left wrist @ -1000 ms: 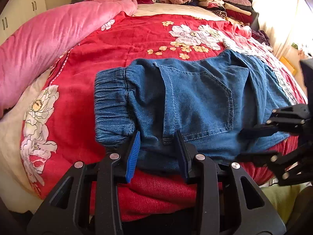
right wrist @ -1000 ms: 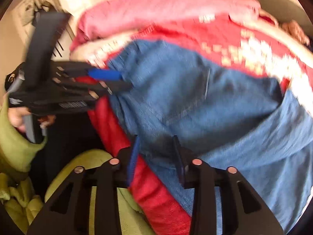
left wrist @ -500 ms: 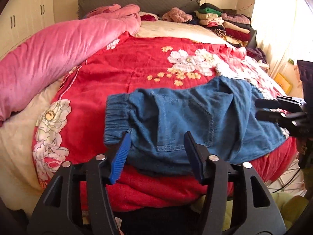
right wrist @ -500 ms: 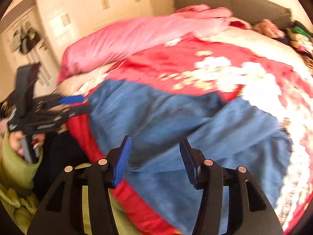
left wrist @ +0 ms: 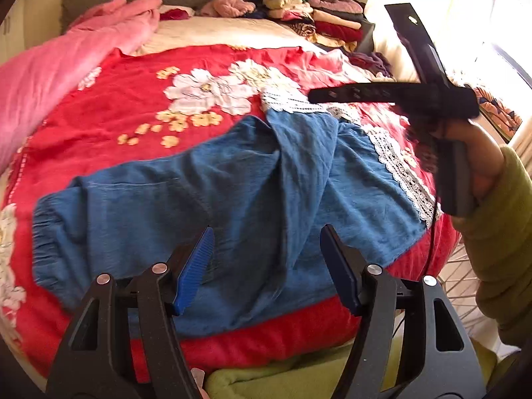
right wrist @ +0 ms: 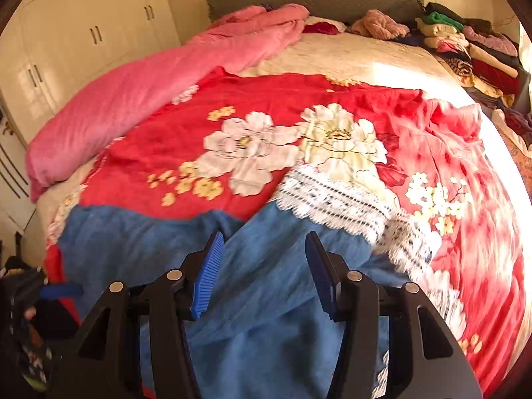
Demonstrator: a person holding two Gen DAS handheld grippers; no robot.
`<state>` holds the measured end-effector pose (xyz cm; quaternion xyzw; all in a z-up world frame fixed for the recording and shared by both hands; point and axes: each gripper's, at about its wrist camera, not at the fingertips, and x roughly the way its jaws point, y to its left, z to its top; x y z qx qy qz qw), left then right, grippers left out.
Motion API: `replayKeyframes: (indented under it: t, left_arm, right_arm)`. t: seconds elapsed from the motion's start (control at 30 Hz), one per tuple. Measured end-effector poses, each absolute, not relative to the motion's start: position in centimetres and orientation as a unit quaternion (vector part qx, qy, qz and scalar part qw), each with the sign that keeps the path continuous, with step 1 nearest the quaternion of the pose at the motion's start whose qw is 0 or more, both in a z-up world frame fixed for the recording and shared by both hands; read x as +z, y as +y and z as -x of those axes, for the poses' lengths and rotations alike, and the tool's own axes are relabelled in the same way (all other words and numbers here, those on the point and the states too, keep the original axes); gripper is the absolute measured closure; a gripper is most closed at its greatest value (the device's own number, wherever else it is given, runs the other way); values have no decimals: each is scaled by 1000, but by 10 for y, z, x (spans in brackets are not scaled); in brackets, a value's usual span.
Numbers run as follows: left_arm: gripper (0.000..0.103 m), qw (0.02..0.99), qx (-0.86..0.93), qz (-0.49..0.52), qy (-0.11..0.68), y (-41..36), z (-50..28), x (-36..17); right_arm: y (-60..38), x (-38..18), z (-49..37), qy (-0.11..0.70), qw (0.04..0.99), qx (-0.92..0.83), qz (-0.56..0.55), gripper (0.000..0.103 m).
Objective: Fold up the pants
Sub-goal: 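Grasp the lace-trimmed edge with the right tool while the left tool pinches the denim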
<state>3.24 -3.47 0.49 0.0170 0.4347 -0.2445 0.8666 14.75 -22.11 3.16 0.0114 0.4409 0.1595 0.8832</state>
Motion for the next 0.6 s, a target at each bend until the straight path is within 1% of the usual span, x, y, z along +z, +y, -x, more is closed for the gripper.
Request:
replayKeyframes:
  t: [0.27,0.3,0.37,0.4,0.43,0.47,0.5,0.53,0.6]
  left_arm:
    - [46,833,-272,14,482,-67,-68,-24]
    - [49,832,-272,16,484,-69,-70,-26]
    - [64,831,-272,13,486,-74,-73,-31]
    - [80,831,-270,6,487,-77,-73,-35]
    - [91,830,-271,3,488,-79,-73,-38]
    - [93,827,-274,2,491,-81,-73,-41]
    - [96,824,-278,2,494,-83,-72,-46]
    - [98,824,-280,-2,493,-84,-70,-47]
    - [99,830,-280,-19,483,-87,-64,-47]
  right_arm:
    - [-204,-1,-217,484,865,129,-8,53]
    - [-200,-4,-223,488,863,128,-7,53]
    - [-192,-11,-236,494,862,119,2,53]
    - [-190,-14,-242,496,861,111,7,53]
    - [-188,-16,-247,498,861,104,10,51]
    - [-187,-19,-252,500,861,94,13,35]
    - [-187,-21,-256,496,864,84,18,30]
    - [-187,-22,-258,495,865,77,23,30]
    - [-189,-27,-263,496,865,68,30,35]
